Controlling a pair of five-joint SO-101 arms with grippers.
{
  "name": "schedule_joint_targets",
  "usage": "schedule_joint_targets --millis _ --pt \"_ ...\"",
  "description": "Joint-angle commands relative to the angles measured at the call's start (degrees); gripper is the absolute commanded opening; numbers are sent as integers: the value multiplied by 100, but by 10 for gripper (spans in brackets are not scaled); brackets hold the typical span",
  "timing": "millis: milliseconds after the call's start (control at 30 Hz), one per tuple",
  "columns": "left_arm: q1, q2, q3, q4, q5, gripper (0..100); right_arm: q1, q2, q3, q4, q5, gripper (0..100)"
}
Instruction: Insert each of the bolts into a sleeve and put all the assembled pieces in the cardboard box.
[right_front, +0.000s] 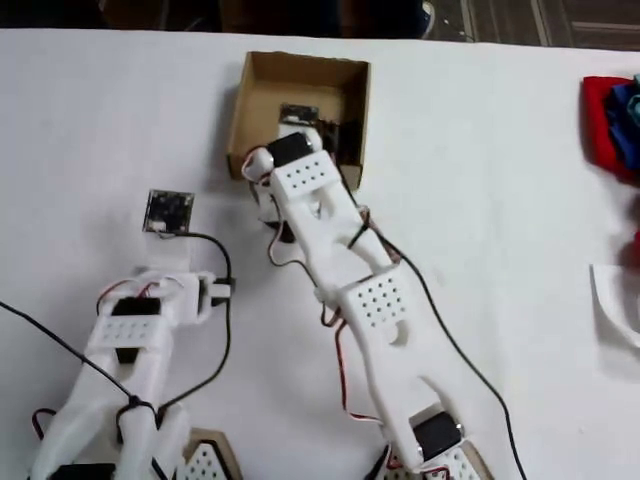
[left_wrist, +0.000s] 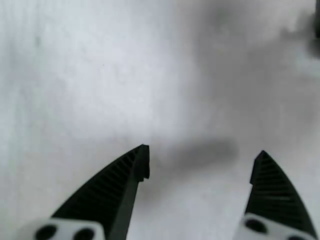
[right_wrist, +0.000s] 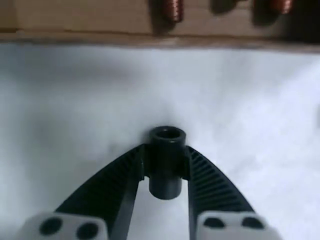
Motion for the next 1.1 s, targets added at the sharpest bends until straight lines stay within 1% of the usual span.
schedule_joint_targets --millis 0,167,233,333,400,567,700,767,867,967,1067 --pt "-9 -114 4 -70 26 335 163 13 -70 -66 -53 101" --pt "-9 -114 4 -79 26 335 163 13 -62 -48 0 84" --pt "-9 -114 4 -79 26 335 171 -48 -88 -4 9 12" --pt "-9 -114 4 -79 26 335 295 -382 -475 356 26 20" --pt "-9 -114 4 -79 26 335 409 -681 -870 488 237 23" --pt "-9 -114 4 -79 26 335 840 -1622 -1495 523 1090 23" --pt "-18 -114 -119 -44 35 335 1270 -2598 -1354 532 1284 23" --pt "-9 -114 -382 273 70 335 1464 -3213 -958 541 1292 22" --pt "255 -114 -1323 1336 273 335 1719 -4426 299 541 1310 22" --pt "651 -105 -2668 2365 510 335 1921 -5895 2242 541 1459 22" --pt "1319 26 -3758 2875 782 335 2202 -7257 4475 497 1547 22"
